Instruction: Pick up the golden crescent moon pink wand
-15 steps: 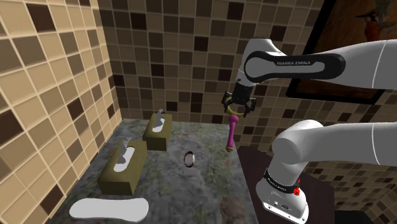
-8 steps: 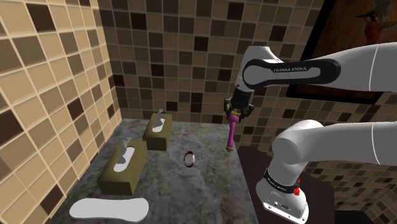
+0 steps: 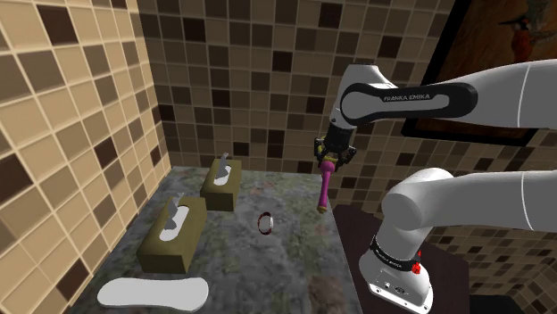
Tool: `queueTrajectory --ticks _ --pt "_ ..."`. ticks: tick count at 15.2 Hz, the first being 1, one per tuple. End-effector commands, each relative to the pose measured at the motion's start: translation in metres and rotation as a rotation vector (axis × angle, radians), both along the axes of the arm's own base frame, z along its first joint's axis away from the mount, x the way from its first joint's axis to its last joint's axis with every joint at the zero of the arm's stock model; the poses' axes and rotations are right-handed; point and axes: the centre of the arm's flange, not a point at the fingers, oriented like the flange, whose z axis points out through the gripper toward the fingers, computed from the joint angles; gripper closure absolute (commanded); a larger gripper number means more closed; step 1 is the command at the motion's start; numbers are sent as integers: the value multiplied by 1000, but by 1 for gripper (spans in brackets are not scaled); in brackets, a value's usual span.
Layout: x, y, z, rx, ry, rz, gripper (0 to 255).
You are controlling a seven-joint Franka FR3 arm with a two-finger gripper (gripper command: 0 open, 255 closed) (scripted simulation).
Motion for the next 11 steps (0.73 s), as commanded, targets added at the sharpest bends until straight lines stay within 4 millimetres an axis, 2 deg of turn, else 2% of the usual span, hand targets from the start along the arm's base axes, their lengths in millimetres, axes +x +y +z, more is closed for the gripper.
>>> queueTrajectory --ticks 1,11 --pt "0 0 5 0 -1 0 255" --pt "0 0 58 0 -1 0 255"
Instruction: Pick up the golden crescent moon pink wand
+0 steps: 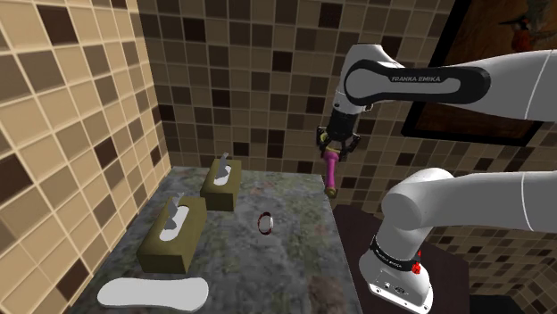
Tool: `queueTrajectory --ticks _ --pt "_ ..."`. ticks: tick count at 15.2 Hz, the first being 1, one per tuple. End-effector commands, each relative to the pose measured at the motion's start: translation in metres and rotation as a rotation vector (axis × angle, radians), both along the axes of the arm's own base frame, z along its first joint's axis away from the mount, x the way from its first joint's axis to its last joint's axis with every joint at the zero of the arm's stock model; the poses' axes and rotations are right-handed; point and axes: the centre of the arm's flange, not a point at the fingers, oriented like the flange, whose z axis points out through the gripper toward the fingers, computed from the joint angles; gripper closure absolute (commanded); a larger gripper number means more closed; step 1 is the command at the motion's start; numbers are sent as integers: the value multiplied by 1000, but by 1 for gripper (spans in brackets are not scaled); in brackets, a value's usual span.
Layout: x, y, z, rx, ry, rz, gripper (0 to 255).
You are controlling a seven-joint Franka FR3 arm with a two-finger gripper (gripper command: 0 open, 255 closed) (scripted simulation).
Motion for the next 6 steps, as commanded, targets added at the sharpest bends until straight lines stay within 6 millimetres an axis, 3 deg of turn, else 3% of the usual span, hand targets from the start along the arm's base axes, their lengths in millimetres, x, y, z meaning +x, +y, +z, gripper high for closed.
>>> queueTrajectory --ticks 1,6 --pt "1 -3 16 -12 -27 -5 255" --pt "1 -3 33 -12 -27 -5 255"
